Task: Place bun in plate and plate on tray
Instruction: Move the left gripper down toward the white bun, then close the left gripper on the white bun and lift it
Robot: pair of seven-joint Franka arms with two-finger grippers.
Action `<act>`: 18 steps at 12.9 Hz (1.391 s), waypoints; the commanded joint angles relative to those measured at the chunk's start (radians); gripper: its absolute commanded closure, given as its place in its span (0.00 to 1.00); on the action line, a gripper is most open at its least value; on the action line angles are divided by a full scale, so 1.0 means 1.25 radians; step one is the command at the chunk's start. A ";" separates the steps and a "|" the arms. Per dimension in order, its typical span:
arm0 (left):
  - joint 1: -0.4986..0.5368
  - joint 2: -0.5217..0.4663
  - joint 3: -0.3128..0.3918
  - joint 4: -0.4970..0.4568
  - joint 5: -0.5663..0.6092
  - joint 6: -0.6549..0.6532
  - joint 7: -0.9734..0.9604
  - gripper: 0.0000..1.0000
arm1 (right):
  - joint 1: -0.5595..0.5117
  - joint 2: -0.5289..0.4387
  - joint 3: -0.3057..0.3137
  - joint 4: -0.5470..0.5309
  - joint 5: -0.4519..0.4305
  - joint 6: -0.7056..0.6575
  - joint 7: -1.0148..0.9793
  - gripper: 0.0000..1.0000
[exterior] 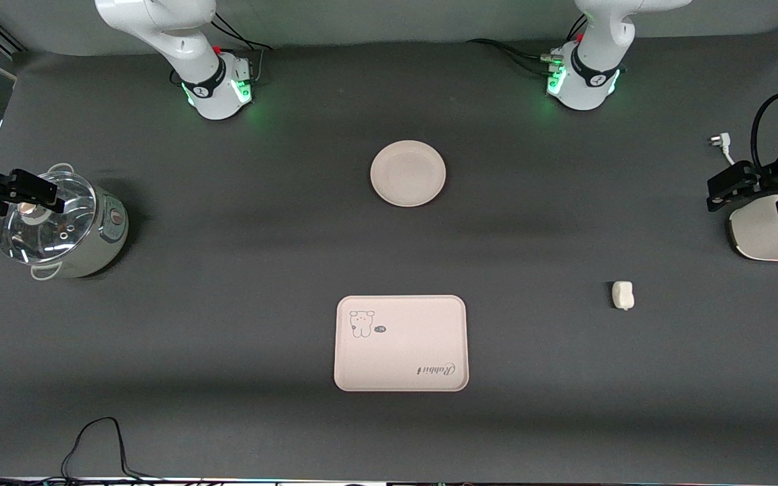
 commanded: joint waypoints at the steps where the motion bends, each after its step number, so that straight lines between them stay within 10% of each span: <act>1: 0.002 -0.001 0.000 0.022 -0.009 -0.025 -0.004 0.00 | 0.006 -0.002 -0.004 0.001 0.005 0.003 0.005 0.00; 6: -0.010 0.030 -0.002 -0.062 0.004 0.024 -0.018 0.00 | 0.005 0.000 -0.004 0.001 0.005 0.003 0.005 0.00; 10: -0.006 0.056 -0.002 -0.322 0.037 0.355 -0.061 0.00 | 0.005 0.000 -0.004 0.000 0.005 0.003 0.005 0.00; 18: 0.008 0.266 0.002 -0.418 0.074 0.671 -0.093 0.00 | 0.005 0.003 -0.004 0.000 0.005 0.003 0.005 0.00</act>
